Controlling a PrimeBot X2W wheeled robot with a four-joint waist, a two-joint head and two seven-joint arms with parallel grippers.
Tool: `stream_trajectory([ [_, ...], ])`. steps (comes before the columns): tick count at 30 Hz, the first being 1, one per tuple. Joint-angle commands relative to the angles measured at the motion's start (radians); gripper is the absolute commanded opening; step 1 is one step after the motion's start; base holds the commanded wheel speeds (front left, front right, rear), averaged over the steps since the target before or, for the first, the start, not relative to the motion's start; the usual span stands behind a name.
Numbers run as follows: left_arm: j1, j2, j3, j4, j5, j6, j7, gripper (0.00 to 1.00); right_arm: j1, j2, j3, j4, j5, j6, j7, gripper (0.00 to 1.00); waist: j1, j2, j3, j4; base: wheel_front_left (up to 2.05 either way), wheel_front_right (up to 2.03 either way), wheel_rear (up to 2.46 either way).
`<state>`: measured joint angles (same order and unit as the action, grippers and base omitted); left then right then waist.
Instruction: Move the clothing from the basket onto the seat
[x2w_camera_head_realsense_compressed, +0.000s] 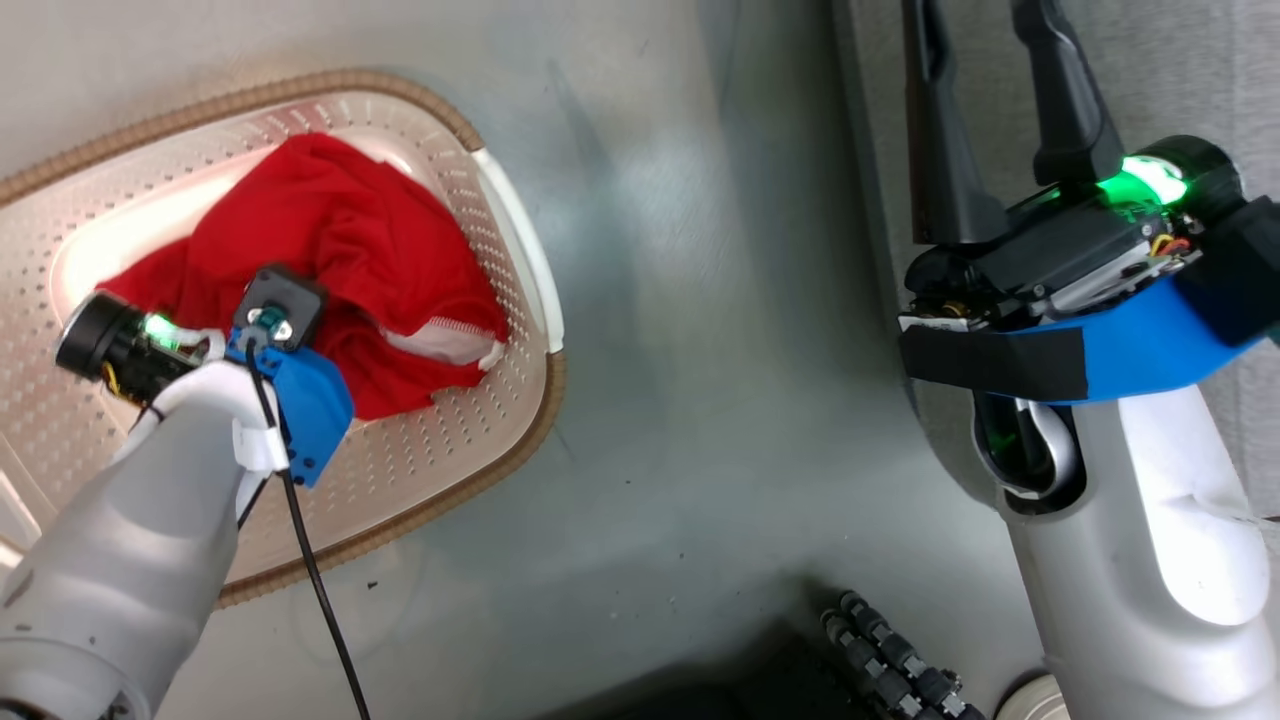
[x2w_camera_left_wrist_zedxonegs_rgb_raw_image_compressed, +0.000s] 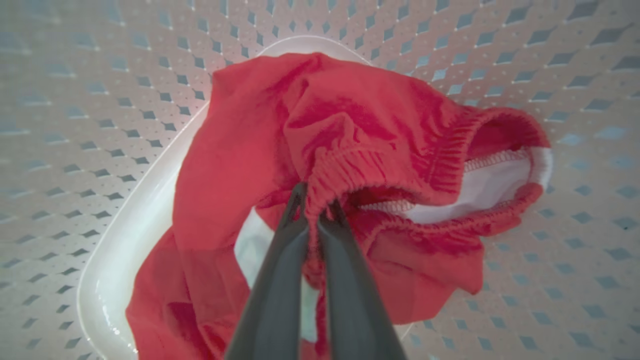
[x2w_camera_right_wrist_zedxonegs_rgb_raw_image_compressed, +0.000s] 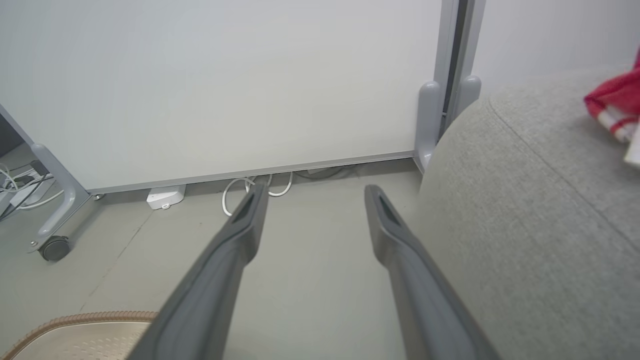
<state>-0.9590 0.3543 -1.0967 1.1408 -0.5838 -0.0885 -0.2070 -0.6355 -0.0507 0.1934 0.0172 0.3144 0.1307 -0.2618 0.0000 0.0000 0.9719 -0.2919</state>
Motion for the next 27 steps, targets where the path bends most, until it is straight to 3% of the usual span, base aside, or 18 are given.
stream_trajectory([
  [1, 0.014, 0.002, 0.006, 0.005, -0.007, 0.003, -0.008, 0.0, -0.013, 0.0, 0.002, 0.007, 0.005, 0.0, -0.004, 1.0, 0.0, 0.0, -0.028, -0.01, 0.0, 0.0, 0.0],
  [12, 0.17, -0.067, 0.026, 0.026, -0.061, -0.008, -0.051, 0.0, 0.083, 0.0, 0.025, 0.123, 0.002, 0.0, -0.004, 1.0, 0.0, 0.0, -0.363, 0.015, 0.0, 0.0, 0.0],
  [20, 0.249, -0.131, 0.033, -0.009, -0.078, -0.025, -0.059, 0.0, 0.195, -0.001, 0.007, 0.241, -0.045, 0.0, -0.001, 1.0, 0.0, 0.0, -0.627, 0.106, 0.0, 0.0, 0.0],
  [27, 0.282, -0.136, 0.071, -0.137, -0.042, -0.02, -0.059, 0.0, 0.279, -0.001, -0.009, 0.276, -0.051, 0.0, 0.034, 1.0, 0.0, 0.0, -0.799, 0.171, 0.0, 0.0, 0.0],
])
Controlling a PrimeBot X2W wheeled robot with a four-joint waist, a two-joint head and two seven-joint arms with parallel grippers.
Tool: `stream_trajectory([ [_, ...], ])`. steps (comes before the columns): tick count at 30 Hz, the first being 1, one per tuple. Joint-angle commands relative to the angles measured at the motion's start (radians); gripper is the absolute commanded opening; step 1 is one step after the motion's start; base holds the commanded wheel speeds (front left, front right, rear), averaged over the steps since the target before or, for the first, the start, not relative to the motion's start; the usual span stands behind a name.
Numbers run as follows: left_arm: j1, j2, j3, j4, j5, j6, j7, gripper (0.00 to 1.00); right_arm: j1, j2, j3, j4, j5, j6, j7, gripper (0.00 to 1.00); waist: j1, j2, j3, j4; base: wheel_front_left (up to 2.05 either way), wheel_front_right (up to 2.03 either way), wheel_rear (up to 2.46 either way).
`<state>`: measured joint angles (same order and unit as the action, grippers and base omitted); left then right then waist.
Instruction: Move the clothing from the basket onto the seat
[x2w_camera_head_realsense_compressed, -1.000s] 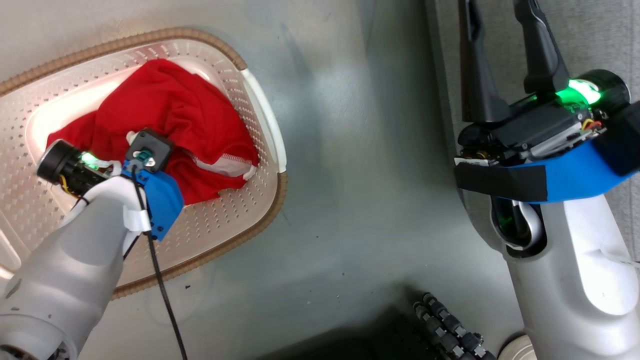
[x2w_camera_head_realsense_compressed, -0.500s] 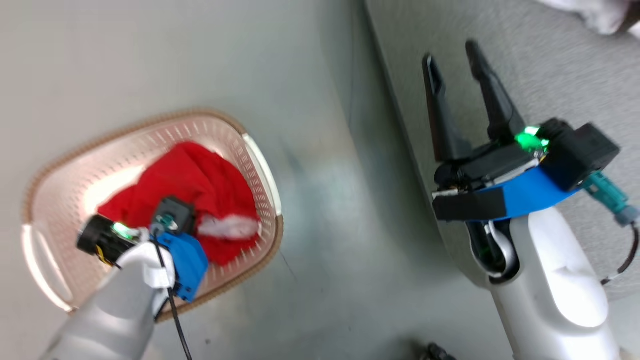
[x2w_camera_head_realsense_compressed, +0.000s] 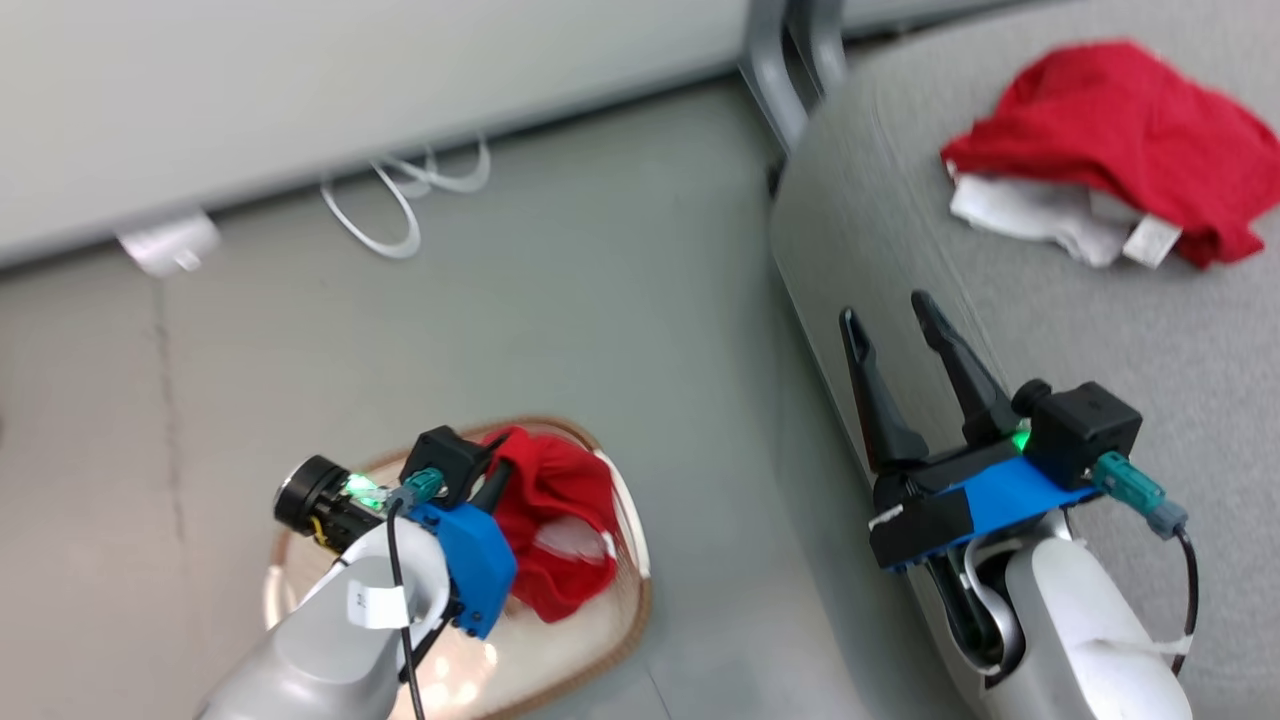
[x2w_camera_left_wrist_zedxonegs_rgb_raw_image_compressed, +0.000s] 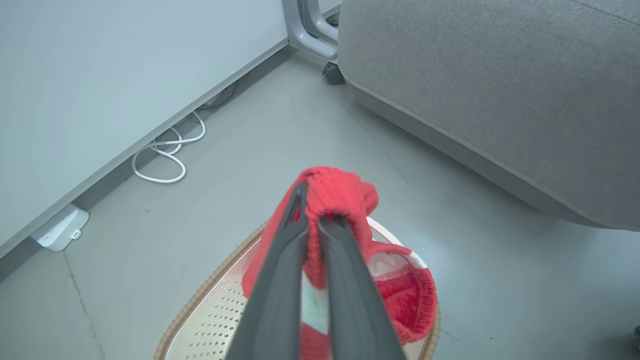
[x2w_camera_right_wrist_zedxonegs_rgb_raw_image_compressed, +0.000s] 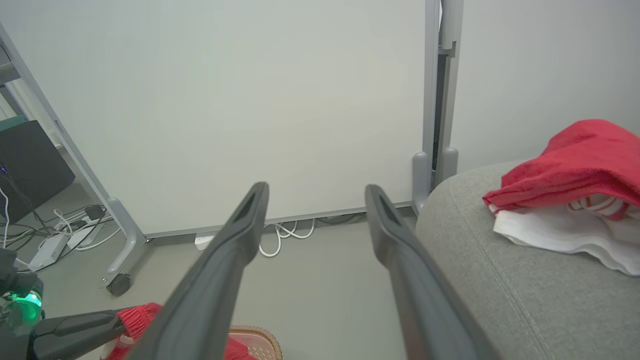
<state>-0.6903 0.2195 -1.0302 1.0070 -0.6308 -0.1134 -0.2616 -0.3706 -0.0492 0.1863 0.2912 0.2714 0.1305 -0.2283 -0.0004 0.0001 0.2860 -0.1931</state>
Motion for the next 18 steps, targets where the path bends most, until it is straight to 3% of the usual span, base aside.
stream_trajectory([
  [1, 0.012, 0.0, 0.014, -0.026, 0.01, 0.007, -0.005, 0.0, 0.022, -0.002, -0.003, 0.0, -0.008, 0.0, 0.008, 1.0, 0.0004, -0.0001, -0.128, 0.078, 0.0, 0.0, 0.0],
  [8, 0.005, -0.019, 0.079, -0.178, 0.048, 0.002, -0.004, 0.0, 0.083, -0.002, -0.018, -0.013, -0.015, 0.0, 0.043, 1.0, 0.0004, -0.0001, -0.222, 0.118, 0.0, 0.0, 0.0],
  [18, -0.106, -0.102, 0.076, -0.254, 0.038, -0.015, -0.004, 0.0, 0.143, -0.002, -0.005, -0.031, 0.001, 0.0, 0.087, 1.0, 0.0004, -0.0001, -0.298, 0.144, 0.0, 0.0, 0.0],
])
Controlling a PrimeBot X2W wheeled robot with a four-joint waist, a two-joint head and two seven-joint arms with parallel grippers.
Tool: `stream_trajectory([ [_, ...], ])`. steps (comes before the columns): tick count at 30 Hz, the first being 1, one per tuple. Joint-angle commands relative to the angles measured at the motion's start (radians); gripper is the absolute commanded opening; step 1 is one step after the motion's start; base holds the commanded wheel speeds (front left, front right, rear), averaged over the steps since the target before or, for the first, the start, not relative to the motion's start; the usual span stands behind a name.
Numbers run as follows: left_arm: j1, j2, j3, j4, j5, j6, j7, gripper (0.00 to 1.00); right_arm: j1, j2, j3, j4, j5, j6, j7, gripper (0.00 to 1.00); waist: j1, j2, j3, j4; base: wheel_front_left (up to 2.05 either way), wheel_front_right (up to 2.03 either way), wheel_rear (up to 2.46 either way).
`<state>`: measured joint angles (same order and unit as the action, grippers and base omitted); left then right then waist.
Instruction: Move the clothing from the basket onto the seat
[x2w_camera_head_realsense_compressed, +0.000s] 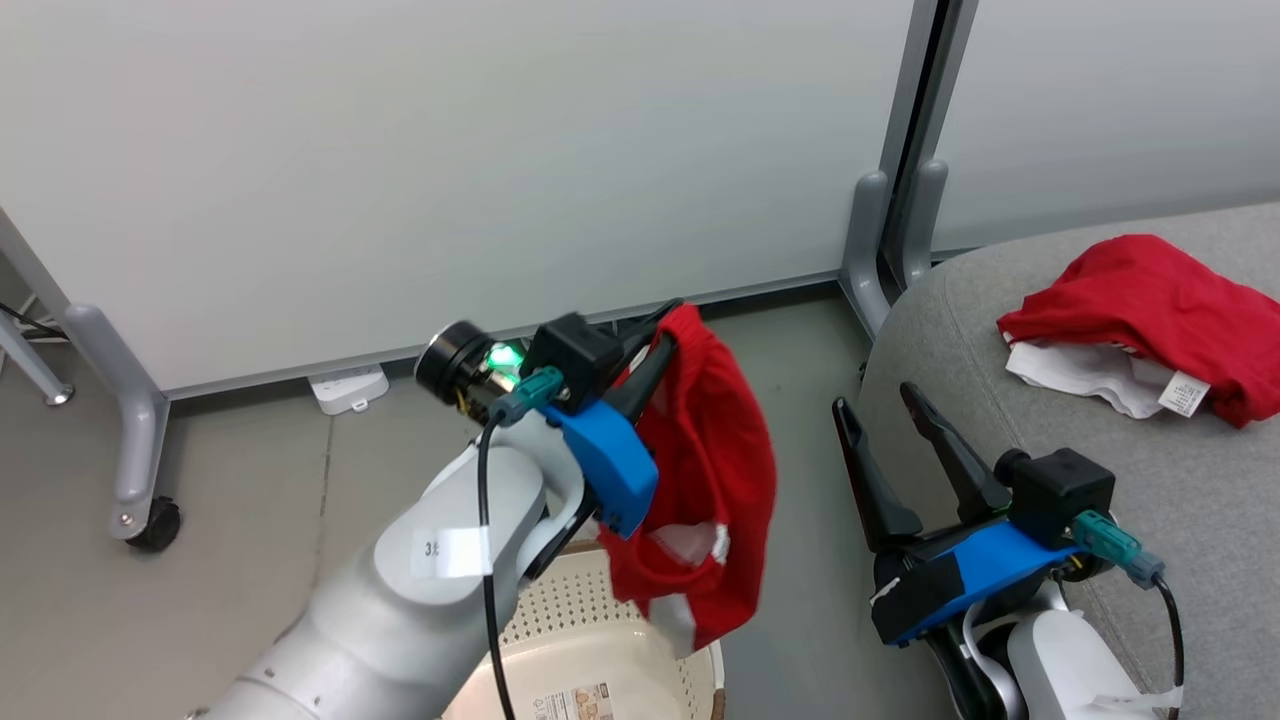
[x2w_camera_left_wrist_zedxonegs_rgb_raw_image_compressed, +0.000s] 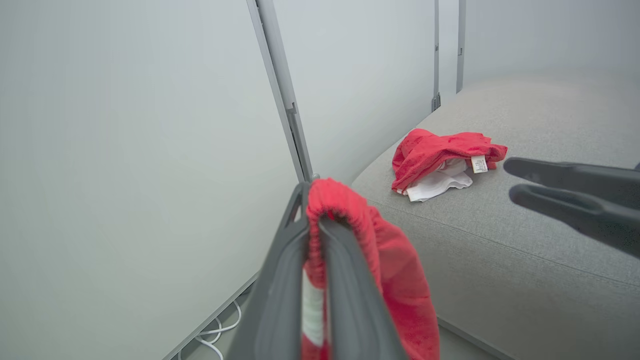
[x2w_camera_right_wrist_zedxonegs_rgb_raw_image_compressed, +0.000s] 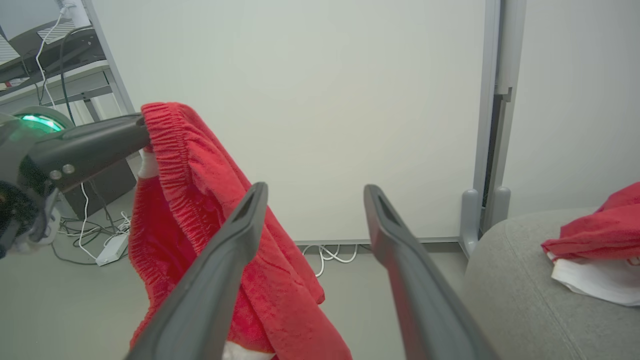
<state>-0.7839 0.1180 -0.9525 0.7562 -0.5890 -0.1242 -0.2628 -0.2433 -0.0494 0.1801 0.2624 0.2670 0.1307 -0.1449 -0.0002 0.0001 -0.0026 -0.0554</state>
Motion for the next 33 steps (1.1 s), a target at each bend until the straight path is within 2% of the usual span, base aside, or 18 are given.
stream_trajectory([
  [1, -0.028, -0.006, -0.007, -0.006, -0.008, -0.006, 0.0, 0.0, 0.018, -0.002, 0.004, -0.005, 0.006, 0.0, 0.005, 1.0, 0.0002, -0.0001, -0.013, 0.007, 0.0, 0.0, 0.0],
  [6, -0.09, -0.026, -0.041, -0.035, -0.056, -0.008, 0.038, 0.0, 0.031, -0.002, 0.02, -0.008, 0.01, 0.0, 0.015, 1.0, 0.0002, -0.0001, -0.03, 0.004, 0.0, 0.0, 0.0],
  [10, -0.121, -0.016, -0.079, -0.066, -0.109, -0.006, 0.063, 0.0, 0.03, -0.002, 0.03, -0.011, 0.016, 0.0, 0.016, 1.0, 0.0002, -0.0001, -0.036, -0.002, 0.0, 0.0, 0.0],
  [19, -0.128, -0.006, -0.135, -0.086, -0.163, -0.006, 0.044, 0.0, 0.025, -0.002, 0.081, -0.001, 0.028, 0.0, 0.04, 1.0, 0.0002, -0.0001, -0.036, -0.005, 0.0, 0.0, 0.0],
  [33, -0.161, -0.02, -0.188, -0.088, -0.196, -0.006, 0.026, 0.0, -0.156, -0.002, 0.186, 0.193, 0.029, 0.0, 0.06, 1.0, 0.0002, -0.0001, -0.033, 0.011, 0.0, 0.0, 0.0],
])
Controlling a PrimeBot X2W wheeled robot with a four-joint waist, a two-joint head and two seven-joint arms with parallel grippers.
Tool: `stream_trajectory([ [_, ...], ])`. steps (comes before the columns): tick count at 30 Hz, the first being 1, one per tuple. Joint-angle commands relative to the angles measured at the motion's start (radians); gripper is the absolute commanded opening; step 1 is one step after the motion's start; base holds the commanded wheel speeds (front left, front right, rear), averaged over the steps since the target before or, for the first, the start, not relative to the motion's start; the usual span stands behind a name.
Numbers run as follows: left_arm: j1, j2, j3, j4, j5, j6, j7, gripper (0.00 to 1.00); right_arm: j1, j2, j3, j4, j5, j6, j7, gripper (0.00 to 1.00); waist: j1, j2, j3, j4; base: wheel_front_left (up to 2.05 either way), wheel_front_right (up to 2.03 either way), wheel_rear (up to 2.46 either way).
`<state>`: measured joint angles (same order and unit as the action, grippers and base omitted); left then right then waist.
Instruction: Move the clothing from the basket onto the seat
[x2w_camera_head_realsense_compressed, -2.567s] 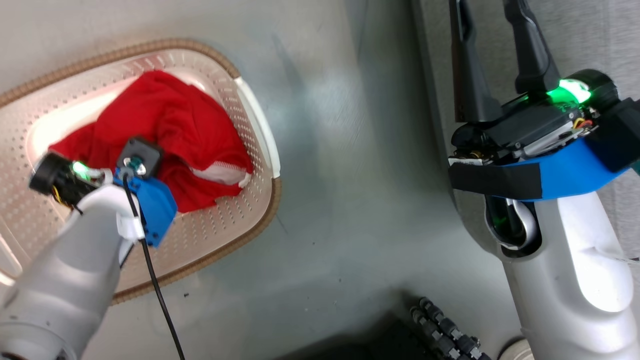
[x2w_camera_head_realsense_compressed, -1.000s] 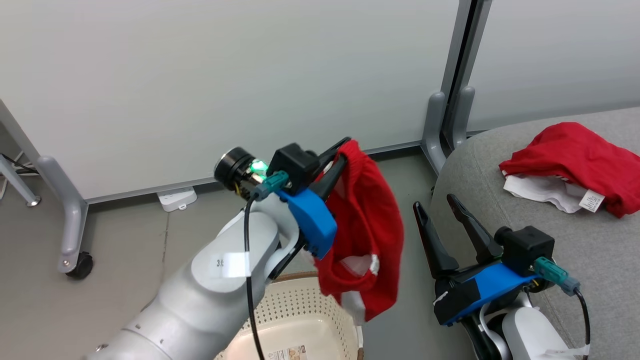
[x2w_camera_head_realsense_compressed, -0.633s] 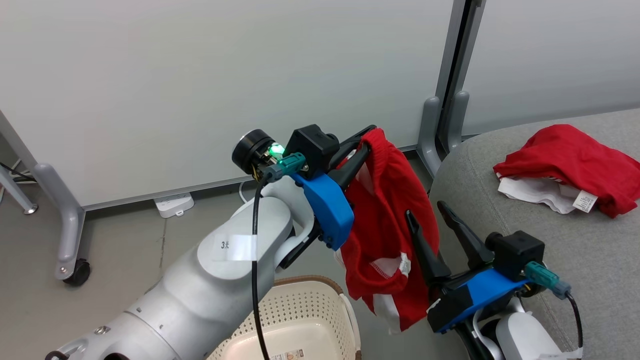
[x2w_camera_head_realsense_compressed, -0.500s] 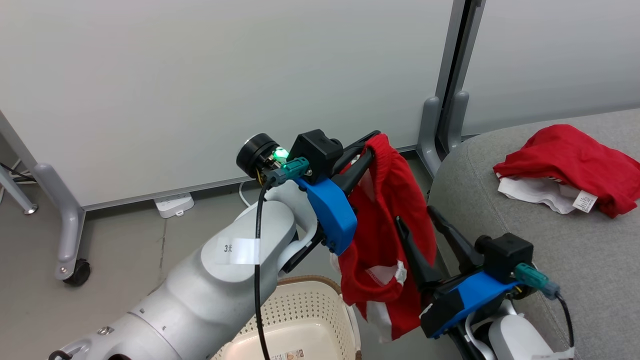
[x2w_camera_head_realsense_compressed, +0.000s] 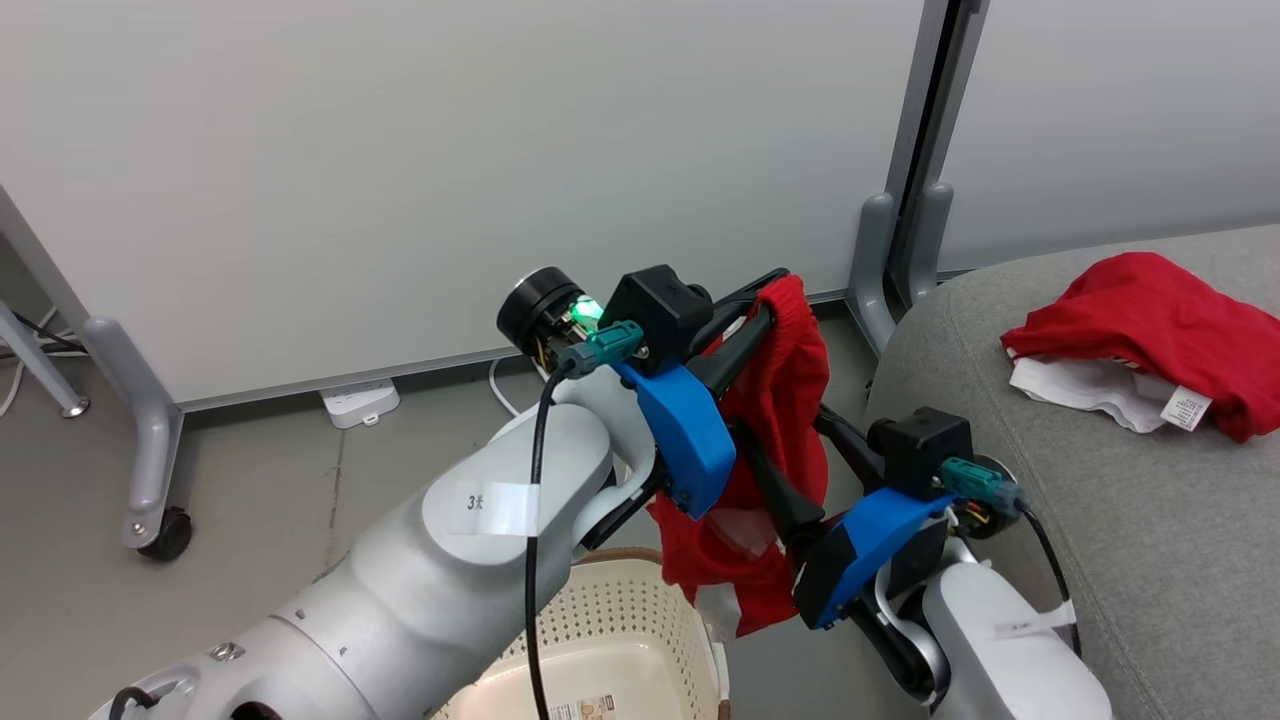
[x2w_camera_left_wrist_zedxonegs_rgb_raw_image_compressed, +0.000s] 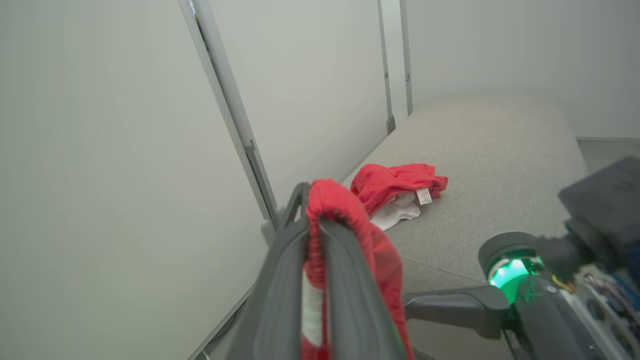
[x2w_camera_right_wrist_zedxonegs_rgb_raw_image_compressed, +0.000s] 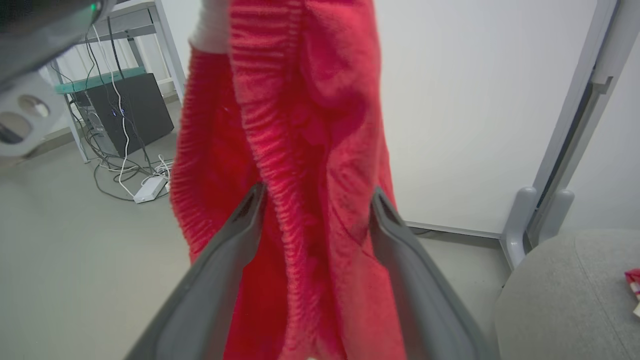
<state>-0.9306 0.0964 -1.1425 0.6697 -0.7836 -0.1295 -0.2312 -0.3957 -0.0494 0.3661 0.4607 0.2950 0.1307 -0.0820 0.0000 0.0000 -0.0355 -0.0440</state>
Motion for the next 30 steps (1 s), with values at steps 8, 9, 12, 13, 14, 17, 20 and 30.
stream_trajectory([
  [8, -0.02, -0.001, -0.03, -0.001, -0.028, -0.001, -0.01, 0.0, -0.126, -0.002, 0.045, 0.147, 0.02, 0.0, -0.012, 0.31, 0.0, 0.0, 0.002, 0.008, 0.0, 0.0, 0.0],
  [9, -0.022, 0.0, -0.034, 0.001, -0.029, -0.001, -0.011, 0.0, -0.136, -0.002, 0.055, 0.162, 0.024, 0.0, -0.016, 0.0, 0.0, 0.0, 0.002, 0.009, 0.0, 0.0, 0.0],
  [12, -0.025, 0.004, -0.042, 0.007, -0.037, -0.001, -0.013, 0.0, -0.153, -0.002, 0.075, 0.196, 0.046, 0.0, -0.022, 0.0, 0.0, 0.0, 0.001, 0.01, 0.0, 0.0, 0.0],
  [13, -0.026, 0.006, -0.044, 0.01, -0.039, -0.001, -0.014, 0.0, -0.155, -0.002, 0.078, 0.204, 0.052, 0.0, -0.03, 0.0, 0.0, 0.0, 0.001, 0.01, 0.0, 0.0, 0.0],
  [14, -0.027, 0.008, -0.045, 0.012, -0.041, -0.001, -0.015, 0.0, -0.156, -0.002, 0.082, 0.214, 0.059, 0.0, -0.034, 0.0, 0.0, 0.0, 0.001, 0.009, 0.0, 0.0, 0.0],
  [17, -0.028, 0.014, -0.048, 0.018, -0.045, -0.001, -0.018, 0.0, -0.161, -0.002, 0.094, 0.233, 0.073, 0.0, -0.047, 0.0, 0.0, 0.0, 0.001, 0.007, 0.0, 0.0, 0.0],
  [20, -0.028, 0.017, -0.049, 0.023, -0.052, -0.001, -0.021, 0.0, -0.166, -0.002, 0.105, 0.247, 0.089, 0.0, -0.056, 0.0, 0.0, 0.0, 0.001, 0.003, 0.0, 0.0, 0.0],
  [30, -0.018, 0.02, -0.058, 0.034, -0.06, -0.001, -0.026, 0.0, -0.186, -0.002, 0.136, 0.27, 0.118, 0.0, -0.081, 0.0, 0.0, 0.0, 0.0, -0.006, 0.0, 0.0, 0.0],
])
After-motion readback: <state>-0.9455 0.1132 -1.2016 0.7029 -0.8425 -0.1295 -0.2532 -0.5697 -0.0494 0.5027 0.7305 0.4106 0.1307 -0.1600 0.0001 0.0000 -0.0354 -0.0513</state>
